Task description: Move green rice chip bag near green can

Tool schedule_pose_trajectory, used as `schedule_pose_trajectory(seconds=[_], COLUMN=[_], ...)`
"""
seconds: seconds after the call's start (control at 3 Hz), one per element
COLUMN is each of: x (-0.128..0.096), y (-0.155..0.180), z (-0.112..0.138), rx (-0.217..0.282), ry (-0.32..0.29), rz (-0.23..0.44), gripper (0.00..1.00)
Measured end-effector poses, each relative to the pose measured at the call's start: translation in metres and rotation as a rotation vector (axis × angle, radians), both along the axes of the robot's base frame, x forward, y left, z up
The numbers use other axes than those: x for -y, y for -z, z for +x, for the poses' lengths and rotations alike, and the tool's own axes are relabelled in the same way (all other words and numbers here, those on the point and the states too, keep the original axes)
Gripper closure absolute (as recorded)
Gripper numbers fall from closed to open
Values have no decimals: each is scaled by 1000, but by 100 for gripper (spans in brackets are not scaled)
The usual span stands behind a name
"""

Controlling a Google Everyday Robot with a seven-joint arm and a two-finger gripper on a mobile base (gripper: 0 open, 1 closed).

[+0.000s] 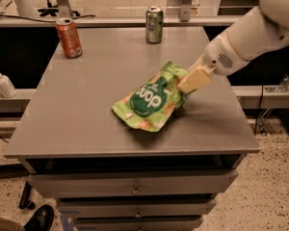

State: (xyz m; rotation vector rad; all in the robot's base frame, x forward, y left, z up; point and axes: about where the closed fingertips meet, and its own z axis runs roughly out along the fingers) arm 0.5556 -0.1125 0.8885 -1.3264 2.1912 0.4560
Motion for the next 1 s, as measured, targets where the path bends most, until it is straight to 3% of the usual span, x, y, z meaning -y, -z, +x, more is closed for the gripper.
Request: schedule_pose_trajectory(seconds=[0.67, 1.0], x=[4, 11], y=[-14, -23], z=[6, 21], rx=[28, 76], ry=[6, 11], rz=[1, -6], gripper=[100, 100])
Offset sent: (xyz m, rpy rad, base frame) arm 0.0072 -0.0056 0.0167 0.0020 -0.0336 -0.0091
